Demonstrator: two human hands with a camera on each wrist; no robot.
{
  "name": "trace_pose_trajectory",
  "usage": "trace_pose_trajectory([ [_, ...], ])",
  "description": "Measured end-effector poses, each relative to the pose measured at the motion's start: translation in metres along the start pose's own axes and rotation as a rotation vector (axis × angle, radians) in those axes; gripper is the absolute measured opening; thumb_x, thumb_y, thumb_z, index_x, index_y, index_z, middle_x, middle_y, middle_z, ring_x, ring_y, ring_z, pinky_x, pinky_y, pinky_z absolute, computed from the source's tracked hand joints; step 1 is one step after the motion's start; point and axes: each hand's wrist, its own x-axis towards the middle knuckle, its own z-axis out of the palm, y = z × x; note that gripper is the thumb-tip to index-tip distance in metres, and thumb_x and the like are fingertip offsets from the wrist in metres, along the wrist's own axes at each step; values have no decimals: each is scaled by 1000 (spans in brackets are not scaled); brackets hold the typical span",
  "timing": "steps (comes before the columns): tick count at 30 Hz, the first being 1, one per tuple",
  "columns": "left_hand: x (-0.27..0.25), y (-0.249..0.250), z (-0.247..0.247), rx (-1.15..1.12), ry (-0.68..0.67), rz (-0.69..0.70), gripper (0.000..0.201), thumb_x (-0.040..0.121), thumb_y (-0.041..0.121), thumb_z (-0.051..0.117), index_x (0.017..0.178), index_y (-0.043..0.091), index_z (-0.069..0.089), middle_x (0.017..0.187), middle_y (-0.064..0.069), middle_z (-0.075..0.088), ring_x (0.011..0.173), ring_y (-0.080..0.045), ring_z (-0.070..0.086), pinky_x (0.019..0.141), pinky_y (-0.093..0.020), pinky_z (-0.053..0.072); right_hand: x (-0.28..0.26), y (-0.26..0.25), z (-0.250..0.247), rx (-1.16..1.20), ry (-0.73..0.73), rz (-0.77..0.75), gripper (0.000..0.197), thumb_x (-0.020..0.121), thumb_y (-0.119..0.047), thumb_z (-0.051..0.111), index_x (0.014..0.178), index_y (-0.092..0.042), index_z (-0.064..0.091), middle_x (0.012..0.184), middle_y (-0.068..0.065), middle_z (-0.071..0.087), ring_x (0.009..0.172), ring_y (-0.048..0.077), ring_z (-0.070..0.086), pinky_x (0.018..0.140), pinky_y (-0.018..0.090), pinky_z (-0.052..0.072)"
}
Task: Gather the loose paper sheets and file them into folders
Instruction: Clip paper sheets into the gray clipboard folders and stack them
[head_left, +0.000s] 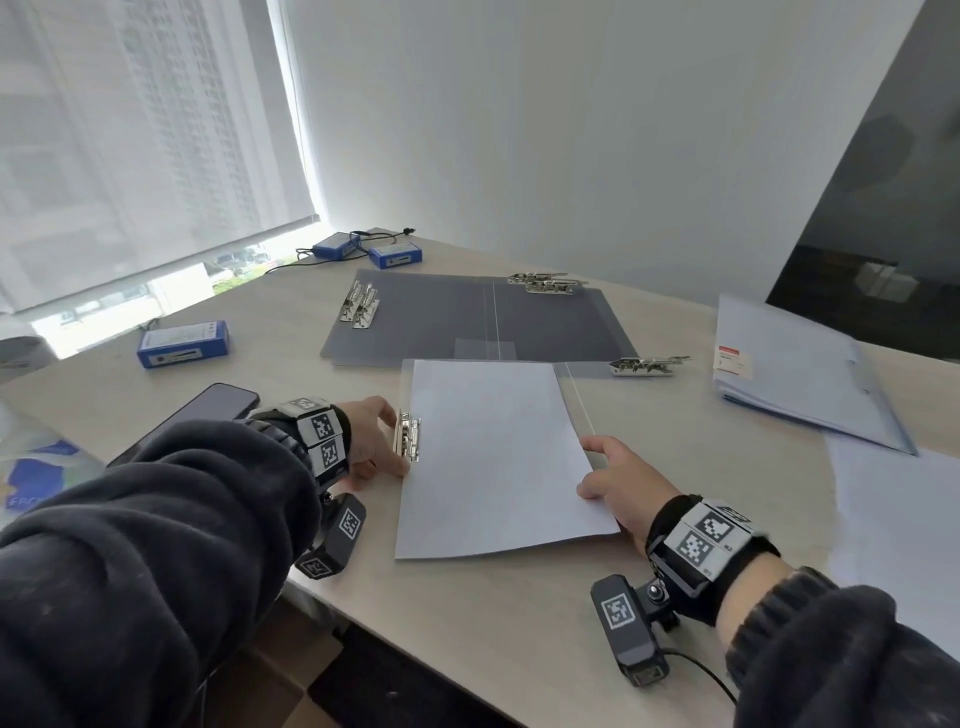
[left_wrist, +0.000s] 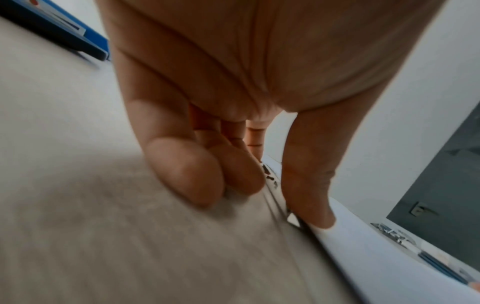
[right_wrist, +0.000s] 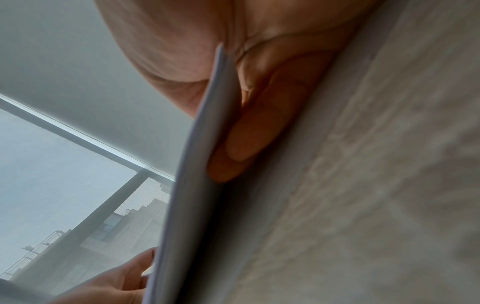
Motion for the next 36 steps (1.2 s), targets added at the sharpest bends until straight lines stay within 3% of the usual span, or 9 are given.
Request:
trace_pose_trajectory([
  [3, -1, 0, 3, 82, 46, 29, 64, 73, 14, 86, 123, 22, 46, 72, -7, 62, 45, -14, 58, 42, -25, 49, -3, -1, 0, 8, -3, -6, 68, 73, -4, 59, 138, -22, 45, 113, 17, 66, 98, 45, 69, 83, 52, 57],
  [7, 0, 2, 3, 98, 66, 26, 63, 76, 17, 84, 125, 23, 46, 81, -7, 64, 58, -18, 61, 48, -24, 47, -3, 1, 0, 14, 12, -20, 80, 59, -16, 57, 138, -23, 47, 116, 11, 66, 96, 40, 71, 89, 57, 56],
  [10, -1, 4, 6, 78, 82, 21, 59, 78, 14, 81, 126, 22, 47, 87, -9, 65, 66, -20, 61, 51, -24, 48, -5, -1, -1, 21, 13, -27, 76, 64, -15, 61, 139, -19, 48, 116, 9, 67, 96, 35, 71, 88, 51, 57],
  [13, -2, 2, 5, 94, 89, -6, 55, 79, 8, 76, 126, 19, 48, 90, -10, 64, 74, -23, 61, 59, -27, 51, -12, -4, -1, 99, -48, -42, 46, 92, -2, 57, 136, -12, 50, 111, 10, 68, 85, 25, 68, 69, 34, 56],
  [17, -5, -5, -10, 204, 128, -78, 57, 84, -1, 68, 136, 11, 47, 100, -12, 59, 80, -27, 59, 58, -27, 48, -28, -3, 2, 114, -127, 14, 30, 100, -15, 52, 129, -21, 54, 78, 9, 64, 52, 19, 58, 43, 26, 46],
  [21, -10, -14, -37, 414, 340, -123, 69, 84, 13, 71, 146, 13, 41, 135, -11, 57, 121, -29, 56, 95, -30, 48, -41, -1, 1, 75, -118, -28, 20, 100, -17, 52, 117, -18, 62, 71, 8, 66, 47, 18, 54, 40, 23, 37],
  [23, -13, -11, -42, 364, 377, -99, 65, 84, 19, 72, 144, 14, 45, 130, -10, 60, 116, -28, 58, 93, -31, 48, -45, 0, -3, 85, -93, -50, 18, 99, -17, 52, 112, -17, 65, 67, 6, 66, 46, 17, 52, 40, 22, 34],
  [28, -39, 42, 2, 148, 279, 177, 26, 89, 26, 67, 114, 19, 65, 77, 0, 67, 62, -12, 59, 48, -19, 42, -58, 9, -27, 121, -19, -67, 16, 99, -17, 53, 107, -16, 67, 65, 4, 66, 45, 16, 50, 41, 20, 30],
  [36, -86, 155, 147, -42, -21, 605, 11, 92, 25, 61, 94, 27, 72, 76, 8, 70, 62, -4, 63, 59, -20, 48, -110, 46, -109, 221, 249, -100, 18, 98, -15, 53, 103, -13, 70, 66, 3, 65, 47, 15, 49, 44, 23, 31],
])
